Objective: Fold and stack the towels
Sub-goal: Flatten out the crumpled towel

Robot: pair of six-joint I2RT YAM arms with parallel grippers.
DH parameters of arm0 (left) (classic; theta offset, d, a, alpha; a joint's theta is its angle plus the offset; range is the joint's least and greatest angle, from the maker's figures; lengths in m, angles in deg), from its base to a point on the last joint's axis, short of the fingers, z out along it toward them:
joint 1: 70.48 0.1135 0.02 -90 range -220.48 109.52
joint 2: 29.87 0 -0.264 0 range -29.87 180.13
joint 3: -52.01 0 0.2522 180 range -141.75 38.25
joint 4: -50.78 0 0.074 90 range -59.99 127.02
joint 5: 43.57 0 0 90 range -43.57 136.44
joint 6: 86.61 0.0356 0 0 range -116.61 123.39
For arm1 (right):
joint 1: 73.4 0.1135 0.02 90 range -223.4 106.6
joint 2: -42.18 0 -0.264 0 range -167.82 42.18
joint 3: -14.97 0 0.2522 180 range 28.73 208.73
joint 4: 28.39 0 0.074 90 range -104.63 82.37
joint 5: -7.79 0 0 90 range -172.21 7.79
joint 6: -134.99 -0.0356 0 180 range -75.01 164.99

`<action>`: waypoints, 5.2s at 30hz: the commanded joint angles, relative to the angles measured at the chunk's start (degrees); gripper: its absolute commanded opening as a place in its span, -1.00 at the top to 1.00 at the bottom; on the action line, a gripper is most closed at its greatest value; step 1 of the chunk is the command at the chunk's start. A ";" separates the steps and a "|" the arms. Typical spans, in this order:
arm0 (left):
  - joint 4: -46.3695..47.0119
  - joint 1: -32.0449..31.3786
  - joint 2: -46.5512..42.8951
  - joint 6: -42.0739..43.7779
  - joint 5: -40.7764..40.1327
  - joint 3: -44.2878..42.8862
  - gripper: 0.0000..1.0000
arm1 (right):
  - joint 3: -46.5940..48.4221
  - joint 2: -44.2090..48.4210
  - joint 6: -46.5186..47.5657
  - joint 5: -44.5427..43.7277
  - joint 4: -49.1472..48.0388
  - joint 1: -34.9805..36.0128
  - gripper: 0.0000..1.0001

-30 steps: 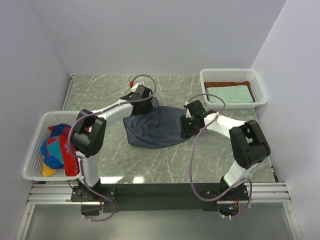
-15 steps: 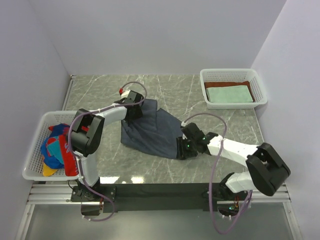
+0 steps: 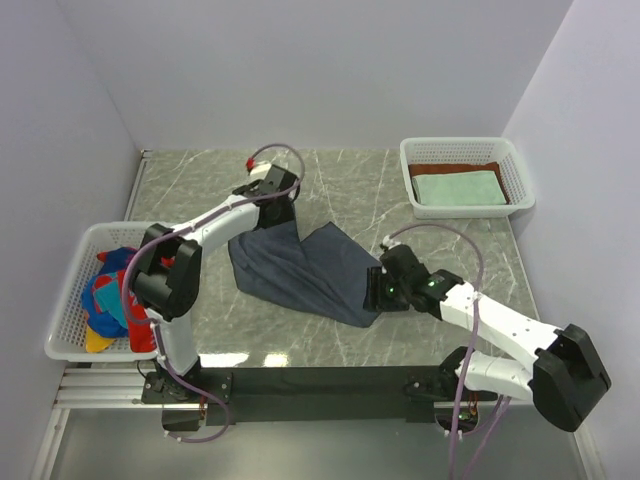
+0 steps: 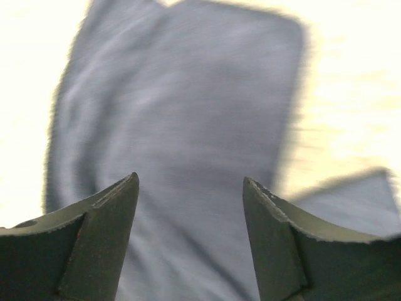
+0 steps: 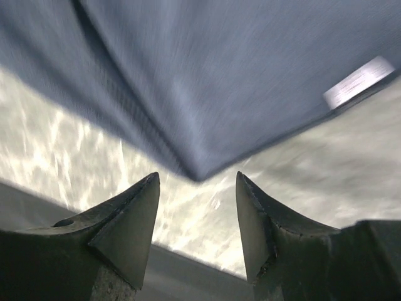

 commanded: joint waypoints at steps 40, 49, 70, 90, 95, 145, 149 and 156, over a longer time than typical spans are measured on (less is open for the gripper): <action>-1.04 -3.76 31.68 2.23 -10.15 -35.12 0.05 | -0.38 -2.35 10.21 4.00 -7.73 -8.37 -0.10; -1.49 -3.67 31.51 0.55 -8.92 -29.85 0.84 | 1.38 -1.90 7.93 -5.57 -6.23 -9.50 -0.12; 1.15 -3.59 18.86 1.96 -10.85 -23.52 0.99 | 5.86 -15.44 3.80 -8.92 -8.69 -18.21 -0.13; -0.96 3.52 6.82 5.91 -9.71 -25.44 0.99 | 15.17 -6.40 4.31 -17.61 -0.45 -21.37 1.00; -0.17 7.57 0.32 7.85 -7.08 -30.35 0.99 | 23.34 0.10 6.16 -20.52 5.27 -24.01 1.00; 33.96 21.37 -22.18 -4.19 21.95 23.04 0.99 | 7.62 41.76 0.89 3.82 14.24 -48.71 0.96; 30.69 21.37 -26.31 -6.91 17.28 28.77 0.89 | 4.02 45.46 -0.86 7.42 17.75 -48.45 0.86; 26.91 21.37 -31.05 -11.92 11.31 35.72 0.26 | 2.69 51.34 -3.06 6.21 22.67 -47.39 0.18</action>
